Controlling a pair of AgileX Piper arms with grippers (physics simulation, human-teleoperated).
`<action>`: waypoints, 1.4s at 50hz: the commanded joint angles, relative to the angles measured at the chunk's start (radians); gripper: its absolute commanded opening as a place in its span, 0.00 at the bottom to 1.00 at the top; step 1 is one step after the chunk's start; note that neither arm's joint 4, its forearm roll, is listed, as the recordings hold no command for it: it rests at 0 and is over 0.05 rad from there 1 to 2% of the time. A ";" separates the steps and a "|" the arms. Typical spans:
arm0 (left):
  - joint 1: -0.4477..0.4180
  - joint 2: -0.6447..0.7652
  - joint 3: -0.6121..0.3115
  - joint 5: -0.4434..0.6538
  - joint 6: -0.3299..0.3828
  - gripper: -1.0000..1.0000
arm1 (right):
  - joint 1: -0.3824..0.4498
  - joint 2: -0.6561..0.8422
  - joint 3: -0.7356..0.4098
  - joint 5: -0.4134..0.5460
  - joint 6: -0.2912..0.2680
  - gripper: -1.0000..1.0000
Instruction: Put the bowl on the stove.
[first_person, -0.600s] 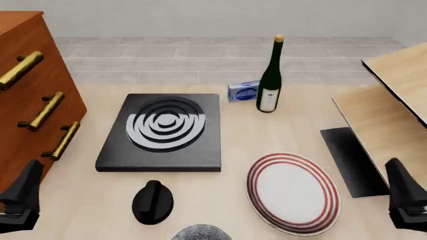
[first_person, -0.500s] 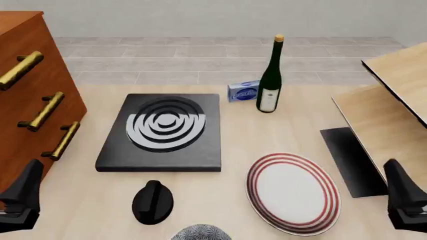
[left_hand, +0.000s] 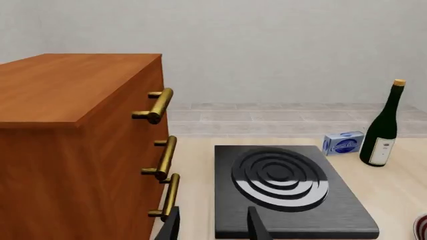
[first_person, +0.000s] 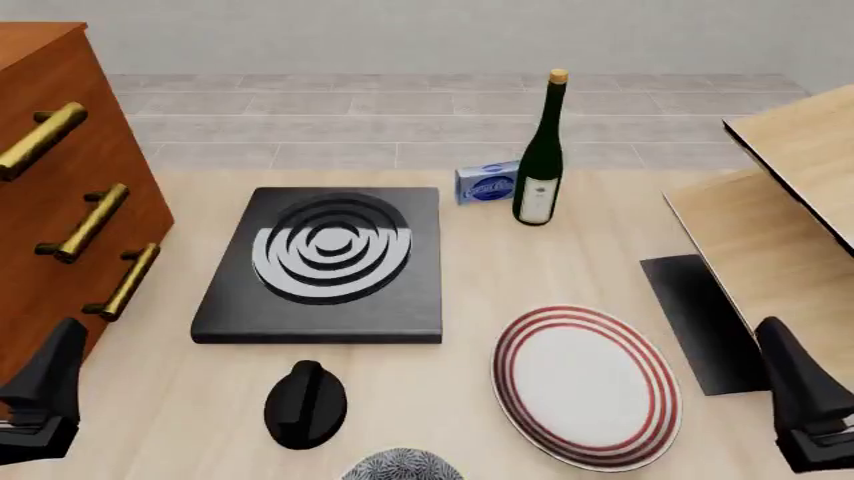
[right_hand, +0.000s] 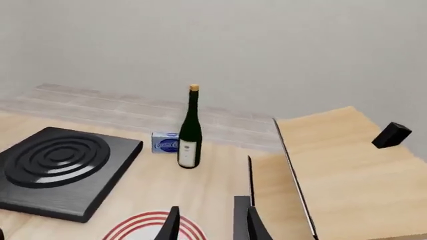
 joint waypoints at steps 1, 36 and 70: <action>0.000 0.000 0.000 0.000 0.000 1.00 | 0.203 -0.001 -0.094 0.077 -0.190 1.00; 0.000 0.016 0.001 -0.017 0.000 1.00 | 0.660 0.053 -0.177 0.286 -0.663 1.00; 0.000 0.016 0.001 -0.017 0.000 1.00 | 0.901 0.314 -0.178 0.323 -0.954 1.00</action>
